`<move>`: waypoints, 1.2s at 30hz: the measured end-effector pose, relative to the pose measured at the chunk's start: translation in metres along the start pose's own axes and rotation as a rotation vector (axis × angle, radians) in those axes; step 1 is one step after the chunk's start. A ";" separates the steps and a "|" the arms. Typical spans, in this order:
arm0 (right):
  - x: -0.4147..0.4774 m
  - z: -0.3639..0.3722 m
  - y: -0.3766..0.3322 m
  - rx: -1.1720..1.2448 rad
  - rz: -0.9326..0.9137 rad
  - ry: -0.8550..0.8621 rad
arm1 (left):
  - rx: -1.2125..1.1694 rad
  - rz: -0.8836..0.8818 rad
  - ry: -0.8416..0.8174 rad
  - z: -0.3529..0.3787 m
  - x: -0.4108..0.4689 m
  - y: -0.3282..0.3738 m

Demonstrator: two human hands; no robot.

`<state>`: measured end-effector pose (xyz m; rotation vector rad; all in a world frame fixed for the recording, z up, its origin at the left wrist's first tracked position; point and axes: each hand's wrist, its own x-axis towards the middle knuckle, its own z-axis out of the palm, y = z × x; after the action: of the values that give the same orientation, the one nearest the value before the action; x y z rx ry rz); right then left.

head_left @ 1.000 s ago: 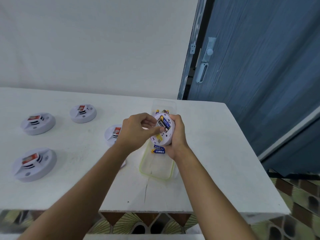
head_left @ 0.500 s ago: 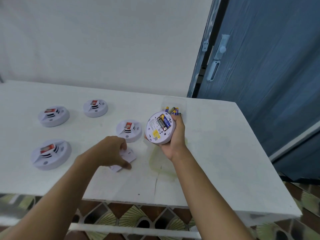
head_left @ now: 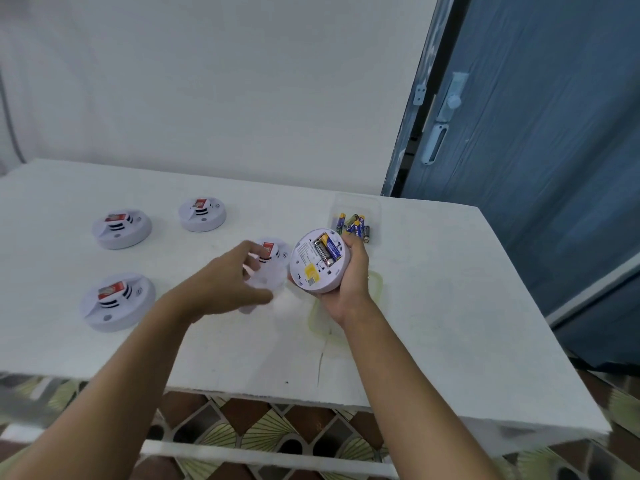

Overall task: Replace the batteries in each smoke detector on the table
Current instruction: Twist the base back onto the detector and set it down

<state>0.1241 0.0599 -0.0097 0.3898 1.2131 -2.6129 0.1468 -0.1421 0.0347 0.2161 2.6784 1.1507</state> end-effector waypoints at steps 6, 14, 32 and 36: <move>-0.007 0.006 0.001 -0.009 0.004 -0.017 | -0.465 0.093 0.084 -0.002 -0.002 0.029; -0.018 0.014 -0.003 -0.040 0.017 -0.090 | -0.261 0.197 0.243 0.024 0.003 0.044; -0.021 0.018 -0.013 -0.120 -0.010 -0.073 | -0.218 0.179 0.311 0.037 0.007 0.044; -0.020 0.019 -0.011 -0.137 -0.014 -0.068 | -0.178 0.215 0.306 0.038 0.007 0.041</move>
<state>0.1366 0.0541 0.0171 0.2651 1.3660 -2.5135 0.1515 -0.0860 0.0386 0.3289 2.8407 1.5967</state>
